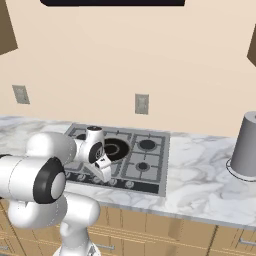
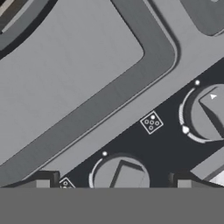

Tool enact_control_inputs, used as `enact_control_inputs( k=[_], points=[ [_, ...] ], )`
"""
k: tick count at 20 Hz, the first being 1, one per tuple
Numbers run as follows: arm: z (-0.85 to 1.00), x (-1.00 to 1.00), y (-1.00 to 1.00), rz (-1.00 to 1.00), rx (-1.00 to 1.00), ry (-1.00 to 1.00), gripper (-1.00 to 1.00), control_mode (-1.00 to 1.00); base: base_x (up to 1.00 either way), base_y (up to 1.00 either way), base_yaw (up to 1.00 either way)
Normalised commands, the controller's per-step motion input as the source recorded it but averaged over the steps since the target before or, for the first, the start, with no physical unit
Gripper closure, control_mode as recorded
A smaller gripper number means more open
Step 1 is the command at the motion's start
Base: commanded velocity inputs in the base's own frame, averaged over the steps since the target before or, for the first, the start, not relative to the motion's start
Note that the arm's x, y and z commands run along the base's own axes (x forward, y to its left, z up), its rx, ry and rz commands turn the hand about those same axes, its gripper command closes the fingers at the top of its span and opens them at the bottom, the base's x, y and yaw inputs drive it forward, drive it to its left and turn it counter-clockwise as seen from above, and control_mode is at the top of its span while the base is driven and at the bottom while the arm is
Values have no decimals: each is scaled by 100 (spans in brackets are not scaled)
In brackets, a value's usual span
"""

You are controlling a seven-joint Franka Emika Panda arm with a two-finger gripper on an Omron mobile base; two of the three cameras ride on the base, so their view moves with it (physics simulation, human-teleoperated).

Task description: Turn off the center burner of the stove.

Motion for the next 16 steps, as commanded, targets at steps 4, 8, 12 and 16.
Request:
enact_control_inputs(
  k=[4,8,12,16],
  points=[
    [0,-7,4,-6,0,0,-100,-100,0,0,0],
    [0,0,0,-7,0,0,-100,-100,0,0,0],
    [-1,1,0,-7,0,0,-100,-100,0,0,0],
    [-5,2,0,-5,0,0,-100,-100,0,0,0]
  ],
)
